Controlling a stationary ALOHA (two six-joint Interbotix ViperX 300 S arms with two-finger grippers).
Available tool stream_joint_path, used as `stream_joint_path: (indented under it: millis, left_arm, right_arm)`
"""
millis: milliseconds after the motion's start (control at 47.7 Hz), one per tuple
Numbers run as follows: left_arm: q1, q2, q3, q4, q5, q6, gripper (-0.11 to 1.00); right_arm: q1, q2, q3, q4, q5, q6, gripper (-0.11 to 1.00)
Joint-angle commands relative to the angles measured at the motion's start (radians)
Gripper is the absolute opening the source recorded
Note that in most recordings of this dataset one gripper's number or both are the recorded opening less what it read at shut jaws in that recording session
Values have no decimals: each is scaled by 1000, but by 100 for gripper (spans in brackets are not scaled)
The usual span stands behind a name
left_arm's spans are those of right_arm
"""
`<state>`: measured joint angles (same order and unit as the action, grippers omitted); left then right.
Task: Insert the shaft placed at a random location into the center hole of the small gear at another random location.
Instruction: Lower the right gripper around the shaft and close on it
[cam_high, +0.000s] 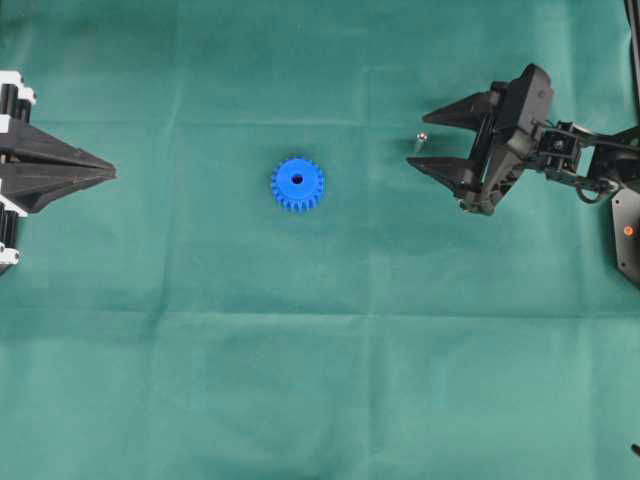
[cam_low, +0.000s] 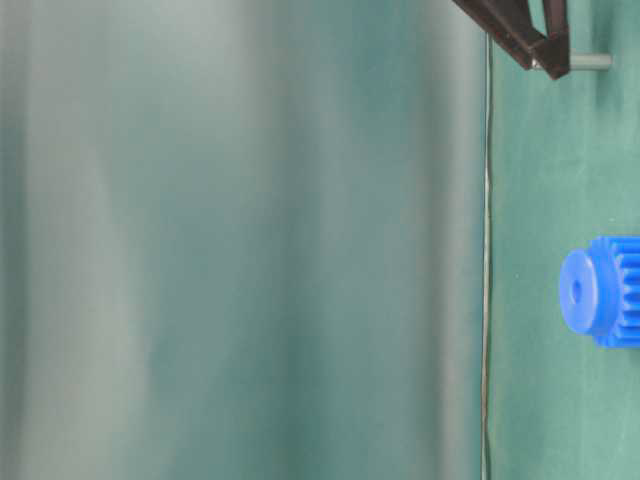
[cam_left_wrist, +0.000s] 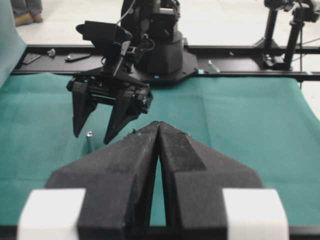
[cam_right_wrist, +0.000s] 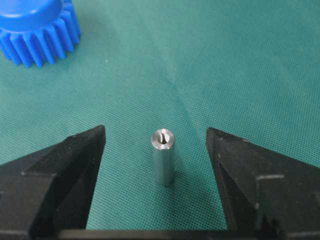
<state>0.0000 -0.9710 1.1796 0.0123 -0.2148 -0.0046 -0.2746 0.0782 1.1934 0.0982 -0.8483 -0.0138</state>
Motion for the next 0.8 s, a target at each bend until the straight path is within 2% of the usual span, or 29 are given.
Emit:
stream_joint_path:
  millis: [0,168,210,335,398,775]
  left_arm:
    - [0,3,-21,2,-3,-2,0]
    - [2,3,-21,2,3,-2,0]
    - [0,5,-20,2,3,-2,0]
    - [2,5,-20,2,6,-2,0]
    - [0,3,-20,2,8,-2,0]
    - [2,5,-20,2,12,-2,0]
  right_arm:
    - [-6,-5,-14,11,-17,8,80]
    - [-8,-5,-17,25,-18,8,72]
    - [-8,-5,-18,25,-18,8,63]
    - [-8,-5,-18,25,-17,6,26]
    - [-8,-5,-18,23,-14,6,14]
    - [-8,-12,-20,23,-8,6,13]
